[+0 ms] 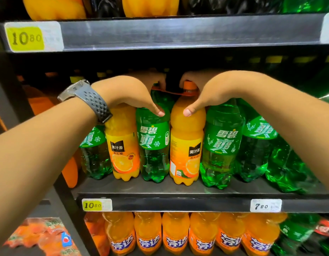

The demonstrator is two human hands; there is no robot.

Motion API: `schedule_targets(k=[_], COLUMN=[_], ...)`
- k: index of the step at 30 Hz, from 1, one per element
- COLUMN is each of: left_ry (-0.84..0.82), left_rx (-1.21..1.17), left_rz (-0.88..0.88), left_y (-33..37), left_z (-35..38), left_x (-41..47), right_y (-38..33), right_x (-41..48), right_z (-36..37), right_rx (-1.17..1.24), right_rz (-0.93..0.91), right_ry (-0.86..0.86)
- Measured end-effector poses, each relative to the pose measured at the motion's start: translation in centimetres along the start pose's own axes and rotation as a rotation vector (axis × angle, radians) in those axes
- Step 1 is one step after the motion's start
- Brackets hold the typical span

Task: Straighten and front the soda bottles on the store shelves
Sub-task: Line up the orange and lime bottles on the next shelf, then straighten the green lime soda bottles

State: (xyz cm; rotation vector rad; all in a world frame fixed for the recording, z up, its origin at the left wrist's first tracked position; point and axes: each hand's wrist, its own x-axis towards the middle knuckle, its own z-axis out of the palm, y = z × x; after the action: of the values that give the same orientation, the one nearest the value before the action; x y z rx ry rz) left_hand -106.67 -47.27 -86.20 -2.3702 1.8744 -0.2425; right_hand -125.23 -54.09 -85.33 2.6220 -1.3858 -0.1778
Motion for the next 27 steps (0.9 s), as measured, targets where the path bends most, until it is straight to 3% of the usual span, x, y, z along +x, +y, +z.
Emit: schedule_targets(k=[3, 8, 15, 19, 21, 23, 25, 27], left_ry=[0.080, 0.030, 0.096, 0.080, 0.193, 0.392, 0.478, 0.463], left_rx=[-0.005, 0.033, -0.040, 0.005, -0.003, -0.169, -0.306, -0.310], left_rz=[-0.004, -0.078, 0.018, 0.024, 0.100, 0.278, 0.439, 0.508], left_y=[0.5, 0.0, 0.1, 0.6, 1.5, 3.0, 5.2, 8.0], left_z=[0.3, 0.3, 0.4, 0.2, -0.4, -1.1, -1.8, -2.0], left_x=[0.2, 0.0, 0.1, -0.4, -1.1, -1.5, -1.6, -1.3], right_y=[-0.6, -0.2, -1.0, 0.2, 2.4, 5.5, 8.7, 10.9], right_x=[0.2, 0.1, -0.3, -1.4, -2.4, -3.5, -4.1, -4.8], right_z=[0.5, 0.2, 0.5, 1.0, 1.2, 1.3, 1.5, 1.8], right_rx=[0.011, -0.075, -0.068, -0.030, 0.085, 0.143, 0.170, 0.176], right_rz=[-0.019, -0.058, -0.061, -0.178, -0.240, -0.184, -0.048, 0.068], right_ry=[0.092, 0.128, 0.195, 0.335, 0.502, 0.624, 0.631, 0.606])
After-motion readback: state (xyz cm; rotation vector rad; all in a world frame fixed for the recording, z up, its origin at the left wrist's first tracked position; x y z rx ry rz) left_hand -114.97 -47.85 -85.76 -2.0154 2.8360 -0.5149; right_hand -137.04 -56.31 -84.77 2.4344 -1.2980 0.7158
